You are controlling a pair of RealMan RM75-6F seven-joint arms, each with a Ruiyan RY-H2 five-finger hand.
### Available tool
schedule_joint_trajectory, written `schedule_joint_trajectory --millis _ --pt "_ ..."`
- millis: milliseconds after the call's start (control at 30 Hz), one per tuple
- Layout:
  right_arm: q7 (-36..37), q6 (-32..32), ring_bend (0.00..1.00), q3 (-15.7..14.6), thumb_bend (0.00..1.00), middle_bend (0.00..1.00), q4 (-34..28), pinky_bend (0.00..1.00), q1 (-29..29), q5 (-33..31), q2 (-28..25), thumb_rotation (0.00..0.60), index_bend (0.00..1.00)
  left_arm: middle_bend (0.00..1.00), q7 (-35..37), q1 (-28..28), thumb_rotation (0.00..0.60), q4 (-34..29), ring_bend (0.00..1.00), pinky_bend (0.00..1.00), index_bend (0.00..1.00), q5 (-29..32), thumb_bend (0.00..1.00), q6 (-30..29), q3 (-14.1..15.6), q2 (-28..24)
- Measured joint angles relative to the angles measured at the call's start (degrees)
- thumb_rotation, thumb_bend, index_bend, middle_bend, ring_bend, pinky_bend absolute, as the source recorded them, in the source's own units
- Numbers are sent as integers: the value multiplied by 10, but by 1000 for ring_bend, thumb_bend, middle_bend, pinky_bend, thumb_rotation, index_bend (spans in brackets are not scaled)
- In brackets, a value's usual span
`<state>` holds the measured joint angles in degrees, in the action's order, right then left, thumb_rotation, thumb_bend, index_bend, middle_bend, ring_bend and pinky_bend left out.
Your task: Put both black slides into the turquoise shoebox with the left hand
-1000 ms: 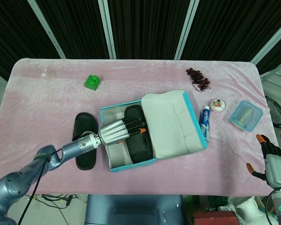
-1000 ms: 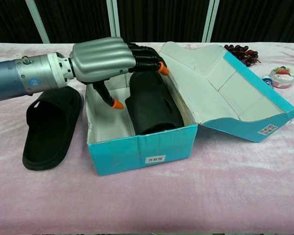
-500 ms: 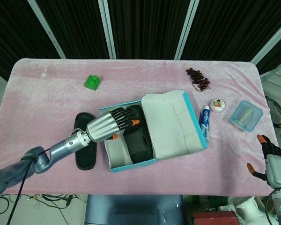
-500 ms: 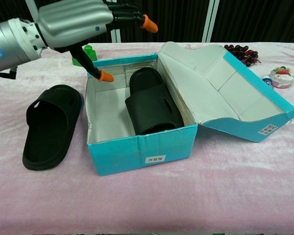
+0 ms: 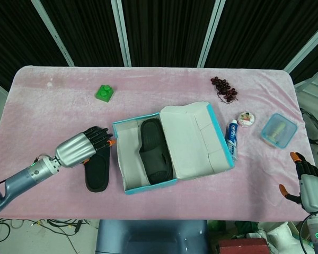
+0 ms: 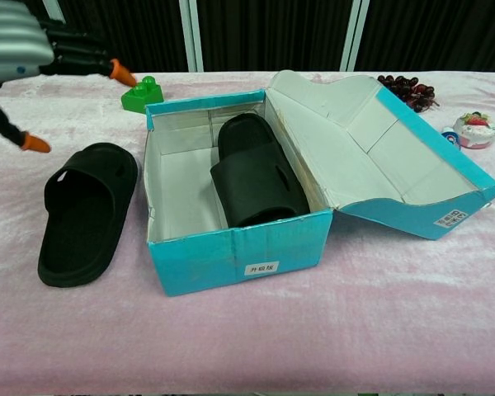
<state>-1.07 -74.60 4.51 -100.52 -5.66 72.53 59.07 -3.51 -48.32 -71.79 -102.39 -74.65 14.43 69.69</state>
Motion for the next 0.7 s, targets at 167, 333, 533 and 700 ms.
schedule_joint_trajectory --millis 167,333,533,700 --pt "1 0 129 0 211 53 1 150 0 -2 0 600 0 116 0 16 600 30 57 185 110 -9 0 13 11 0" --pt "1 1 129 0 212 54 1 150 1 -3 0 600 0 91 12 28 600 77 37 168 97 -12 0 35 16 23" --pt "2 3 130 -1 211 54 0 150 1 -5 -2 600 0 84 38 33 600 135 35 168 91 -8 0 62 10 67" --pt "3 4 129 1 211 54 -1 150 1 -8 -3 600 0 74 58 34 600 196 11 156 89 -12 0 78 7 102"
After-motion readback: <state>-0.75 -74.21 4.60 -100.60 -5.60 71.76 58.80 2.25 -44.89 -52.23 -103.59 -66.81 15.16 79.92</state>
